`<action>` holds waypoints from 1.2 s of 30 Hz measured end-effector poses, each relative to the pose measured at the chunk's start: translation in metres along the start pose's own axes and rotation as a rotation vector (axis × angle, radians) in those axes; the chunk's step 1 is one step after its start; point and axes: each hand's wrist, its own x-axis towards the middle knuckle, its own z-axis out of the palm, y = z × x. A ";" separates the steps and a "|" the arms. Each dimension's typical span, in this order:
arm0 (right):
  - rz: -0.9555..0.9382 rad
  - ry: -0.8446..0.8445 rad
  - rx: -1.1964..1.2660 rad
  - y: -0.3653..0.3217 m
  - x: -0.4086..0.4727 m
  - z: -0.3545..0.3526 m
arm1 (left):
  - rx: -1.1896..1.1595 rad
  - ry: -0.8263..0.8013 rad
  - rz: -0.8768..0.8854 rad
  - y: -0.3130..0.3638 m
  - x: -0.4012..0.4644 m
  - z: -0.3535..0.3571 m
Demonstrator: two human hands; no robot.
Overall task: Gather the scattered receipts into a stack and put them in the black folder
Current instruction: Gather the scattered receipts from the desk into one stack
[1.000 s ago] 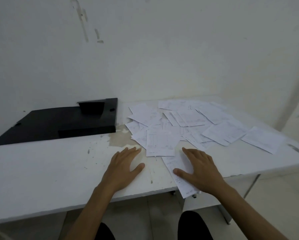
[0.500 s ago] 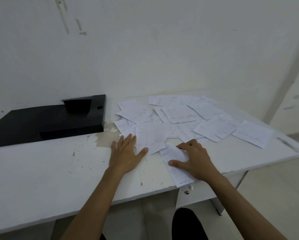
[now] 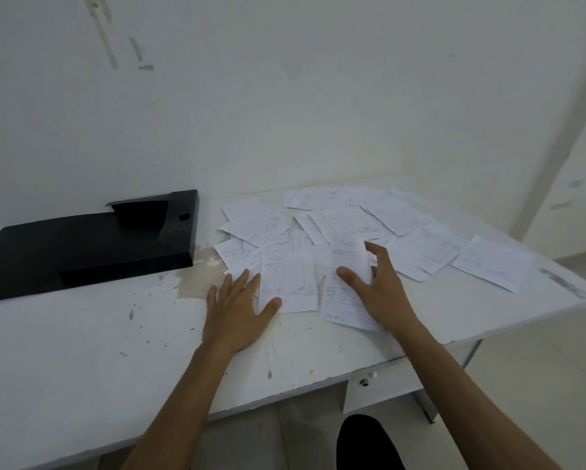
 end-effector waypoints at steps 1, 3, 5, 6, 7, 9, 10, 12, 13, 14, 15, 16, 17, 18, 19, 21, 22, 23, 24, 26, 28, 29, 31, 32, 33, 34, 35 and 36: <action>0.012 0.000 -0.020 -0.002 0.004 0.006 | -0.005 0.001 -0.002 0.000 0.000 0.000; 0.026 -0.013 -0.120 -0.006 0.013 0.021 | -0.019 0.004 -0.010 0.000 0.000 0.000; 0.041 -0.041 -0.272 -0.012 0.019 0.034 | -0.038 0.011 -0.021 0.000 0.001 0.000; 0.036 -0.051 -0.345 -0.015 0.021 0.039 | -0.050 0.016 -0.027 0.000 0.001 -0.001; 0.023 -0.047 -0.407 -0.016 0.021 0.044 | -0.060 0.018 -0.034 0.001 0.002 -0.001; -0.016 0.006 -0.515 -0.017 0.017 0.048 | -0.065 0.017 -0.039 0.001 0.002 -0.002; -0.035 0.042 -0.568 -0.016 0.014 0.049 | -0.062 0.017 -0.039 0.002 0.002 -0.002; -0.053 0.060 -0.664 -0.013 0.007 0.050 | -0.072 0.022 -0.037 0.002 0.001 -0.001; -0.052 0.038 -0.708 -0.010 0.004 0.051 | -0.084 0.026 -0.038 0.002 0.001 -0.001; -0.052 0.010 -0.754 -0.008 0.003 0.052 | -0.098 0.030 -0.040 0.002 0.001 0.000; -0.055 -0.012 -0.802 -0.006 0.003 0.054 | -0.108 0.030 -0.041 0.003 0.002 0.000; -0.060 -0.023 -0.846 -0.005 0.004 0.055 | -0.114 0.029 -0.042 0.004 0.003 0.000; -0.055 -0.026 -0.877 -0.005 0.007 0.057 | -0.121 0.026 -0.042 0.005 0.005 -0.001; -0.042 -0.028 -0.890 -0.006 0.010 0.059 | -0.131 0.027 -0.042 0.007 0.006 -0.002; -0.026 -0.034 -0.891 -0.007 0.014 0.062 | -0.146 0.034 -0.043 0.008 0.008 -0.002; -0.010 -0.041 -0.879 -0.010 0.021 0.068 | -0.203 0.056 -0.040 0.009 0.011 -0.002; -0.014 -0.038 -0.869 -0.012 0.023 0.071 | -0.253 0.069 -0.032 0.011 0.012 -0.004; -0.019 -0.031 -0.855 -0.014 0.025 0.074 | -0.325 0.086 -0.026 0.012 0.014 -0.005; -0.020 -0.020 -0.837 -0.015 0.026 0.077 | -0.415 0.106 -0.023 0.014 0.015 -0.007; -0.018 0.007 -0.807 -0.014 0.026 0.081 | -0.640 0.133 -0.043 0.018 0.017 -0.011; -0.017 0.030 -0.770 -0.014 0.026 0.081 | -0.813 0.125 -0.068 0.021 0.020 -0.014; -0.010 0.034 -0.741 -0.013 0.025 0.080 | -0.865 0.119 -0.080 0.022 0.021 -0.015; 0.010 0.044 -0.636 -0.013 0.026 0.078 | -0.939 0.142 -0.092 0.020 0.025 -0.017; 0.016 0.051 -0.558 -0.011 0.028 0.078 | -0.993 0.169 -0.091 0.020 0.025 -0.018; 0.016 0.057 -0.460 -0.010 0.030 0.077 | -1.040 0.193 -0.092 0.019 0.026 -0.019; 0.001 0.057 -0.340 -0.009 0.033 0.077 | -1.070 0.212 -0.097 0.020 0.025 -0.022; -0.026 0.042 -0.223 -0.008 0.036 0.078 | -1.097 0.221 -0.107 0.020 0.025 -0.024; -0.051 0.012 -0.131 -0.010 0.038 0.079 | -1.129 0.209 -0.116 0.020 0.025 -0.025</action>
